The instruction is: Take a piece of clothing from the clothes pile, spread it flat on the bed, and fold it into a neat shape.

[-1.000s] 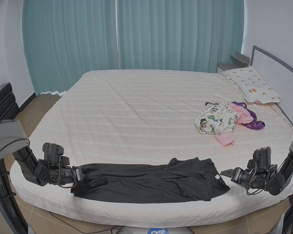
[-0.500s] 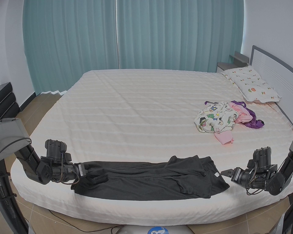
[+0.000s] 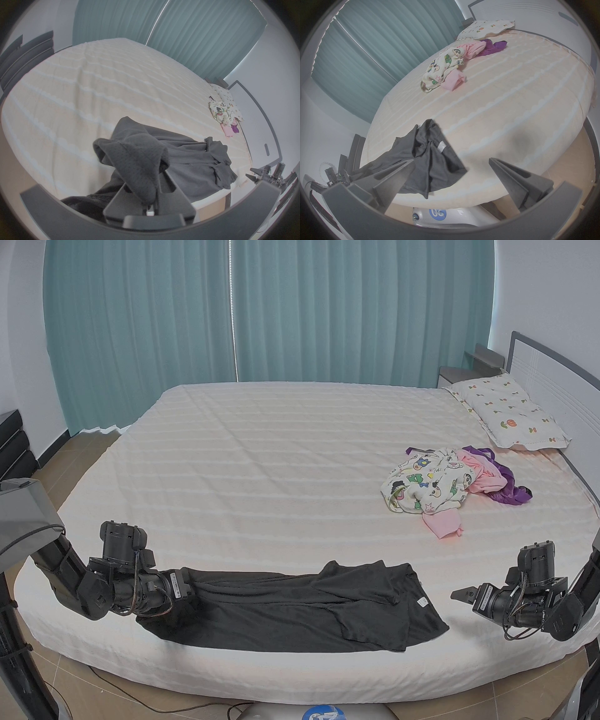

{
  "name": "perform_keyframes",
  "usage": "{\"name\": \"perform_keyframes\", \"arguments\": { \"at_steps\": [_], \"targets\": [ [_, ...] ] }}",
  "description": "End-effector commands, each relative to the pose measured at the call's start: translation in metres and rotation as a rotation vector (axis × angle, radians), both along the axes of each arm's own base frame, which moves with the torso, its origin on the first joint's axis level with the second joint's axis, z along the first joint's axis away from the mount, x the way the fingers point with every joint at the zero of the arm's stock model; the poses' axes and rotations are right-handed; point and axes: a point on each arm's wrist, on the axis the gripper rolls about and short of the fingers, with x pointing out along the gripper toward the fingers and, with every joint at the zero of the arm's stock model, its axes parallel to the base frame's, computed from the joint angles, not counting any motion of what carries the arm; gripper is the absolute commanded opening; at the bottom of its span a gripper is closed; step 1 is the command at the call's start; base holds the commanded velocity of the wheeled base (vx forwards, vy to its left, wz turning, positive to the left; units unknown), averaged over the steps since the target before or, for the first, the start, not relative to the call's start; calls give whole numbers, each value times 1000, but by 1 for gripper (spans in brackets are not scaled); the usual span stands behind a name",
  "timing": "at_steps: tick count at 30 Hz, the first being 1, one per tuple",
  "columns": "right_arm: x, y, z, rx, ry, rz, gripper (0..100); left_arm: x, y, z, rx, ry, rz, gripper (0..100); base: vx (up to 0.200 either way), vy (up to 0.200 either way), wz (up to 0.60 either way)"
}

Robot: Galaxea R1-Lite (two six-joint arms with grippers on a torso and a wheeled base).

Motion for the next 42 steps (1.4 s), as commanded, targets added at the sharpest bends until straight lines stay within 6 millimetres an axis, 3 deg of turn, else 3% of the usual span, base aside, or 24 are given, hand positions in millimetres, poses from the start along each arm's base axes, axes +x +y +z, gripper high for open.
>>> {"name": "perform_keyframes", "arguments": {
  "at_steps": [1,16,25,35,42],
  "targets": [
    [0,0,0,0,-1,1,100,-2,-17,8,25,-22,-21,0,0,-200,0],
    [1,1,-2,-2,6,4,100,14,-75,25,-1,18,-43,0,0,-200,0],
    [0,1,0,-2,0,6,100,28,-111,14,-34,76,-64,0,0,-200,0],
    [0,2,-2,-4,9,10,100,37,-132,8,-66,87,-68,0,0,-200,0],
    [0,3,-4,-5,15,13,100,42,-141,5,-83,87,-55,0,0,0,0]
  ]
}}
